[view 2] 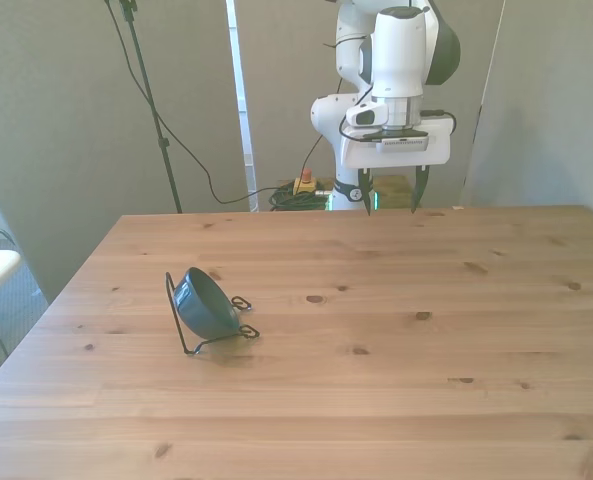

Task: Unload the bowl

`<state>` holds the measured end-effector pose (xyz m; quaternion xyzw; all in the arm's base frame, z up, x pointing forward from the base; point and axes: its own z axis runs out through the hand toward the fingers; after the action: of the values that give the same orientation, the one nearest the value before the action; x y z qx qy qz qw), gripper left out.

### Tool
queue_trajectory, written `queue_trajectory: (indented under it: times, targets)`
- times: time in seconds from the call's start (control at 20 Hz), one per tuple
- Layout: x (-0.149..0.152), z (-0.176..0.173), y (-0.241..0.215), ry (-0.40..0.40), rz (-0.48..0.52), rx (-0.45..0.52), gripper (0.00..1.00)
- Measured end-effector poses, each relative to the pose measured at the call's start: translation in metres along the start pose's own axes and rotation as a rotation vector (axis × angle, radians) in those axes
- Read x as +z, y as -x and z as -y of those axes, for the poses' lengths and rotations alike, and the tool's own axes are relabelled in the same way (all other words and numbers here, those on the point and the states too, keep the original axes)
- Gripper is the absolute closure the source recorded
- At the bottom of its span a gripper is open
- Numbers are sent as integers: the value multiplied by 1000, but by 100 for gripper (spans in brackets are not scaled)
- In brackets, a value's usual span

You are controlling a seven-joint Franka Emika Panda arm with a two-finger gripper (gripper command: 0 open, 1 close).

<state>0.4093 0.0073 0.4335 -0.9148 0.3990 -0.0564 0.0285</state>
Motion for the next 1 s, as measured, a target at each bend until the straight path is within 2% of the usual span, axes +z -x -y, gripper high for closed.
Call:
queue_trajectory:
  times: [0.2,0.45,0.85,1.0]
  targets:
    - [0,-9,-17,27,-26,0,0]
    - [-17,-23,-100,60,-101,62,0]
    - [-19,0,-233,117,-203,88,0]
    - [-20,3,-269,148,-223,110,0]
